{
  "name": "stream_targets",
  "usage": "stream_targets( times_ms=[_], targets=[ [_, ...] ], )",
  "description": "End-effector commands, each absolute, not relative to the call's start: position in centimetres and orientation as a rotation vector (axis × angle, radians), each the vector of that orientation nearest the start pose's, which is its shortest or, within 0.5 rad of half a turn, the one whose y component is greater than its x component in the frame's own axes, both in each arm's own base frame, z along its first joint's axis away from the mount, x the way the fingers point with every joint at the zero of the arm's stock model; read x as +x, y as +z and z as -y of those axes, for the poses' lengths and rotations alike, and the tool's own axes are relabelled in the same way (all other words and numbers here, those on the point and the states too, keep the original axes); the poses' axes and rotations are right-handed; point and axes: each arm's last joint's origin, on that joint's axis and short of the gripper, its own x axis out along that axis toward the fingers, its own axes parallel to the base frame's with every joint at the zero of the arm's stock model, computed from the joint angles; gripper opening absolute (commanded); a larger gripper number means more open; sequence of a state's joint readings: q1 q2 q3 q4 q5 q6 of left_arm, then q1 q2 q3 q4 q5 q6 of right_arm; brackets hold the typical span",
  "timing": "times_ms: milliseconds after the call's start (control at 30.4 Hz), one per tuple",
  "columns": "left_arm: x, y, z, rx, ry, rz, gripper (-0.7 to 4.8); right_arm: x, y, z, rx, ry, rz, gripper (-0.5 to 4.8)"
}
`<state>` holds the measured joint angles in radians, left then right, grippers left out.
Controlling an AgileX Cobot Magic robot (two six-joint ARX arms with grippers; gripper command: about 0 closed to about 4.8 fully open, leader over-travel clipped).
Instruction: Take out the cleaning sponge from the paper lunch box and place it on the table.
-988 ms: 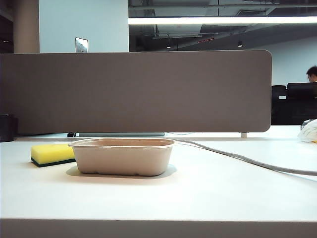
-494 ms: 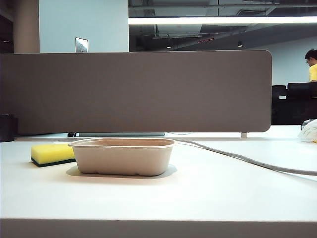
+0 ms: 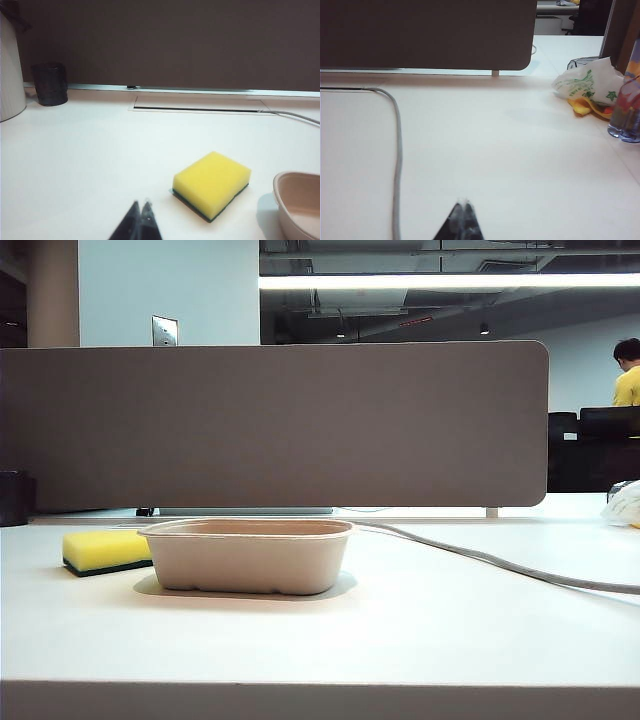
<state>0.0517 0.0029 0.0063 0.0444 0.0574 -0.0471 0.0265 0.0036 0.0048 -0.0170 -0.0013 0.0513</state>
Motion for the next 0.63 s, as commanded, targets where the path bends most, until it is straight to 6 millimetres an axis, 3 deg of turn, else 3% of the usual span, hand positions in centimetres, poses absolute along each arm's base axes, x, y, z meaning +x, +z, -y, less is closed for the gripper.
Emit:
stream_targets(
  times_ms=[33,626],
  targets=[
    [9.72,17.09,-0.34,-0.050,-0.006,0.057,-0.05,9.76,16.48,-0.05,0.052,0.005,-0.002,-0.05],
    [9.72,17.09,-0.34,-0.050,-0.006,0.057,-0.05,9.76,16.48,0.09,0.052,-0.010,-0.001,-0.05]
  ],
)
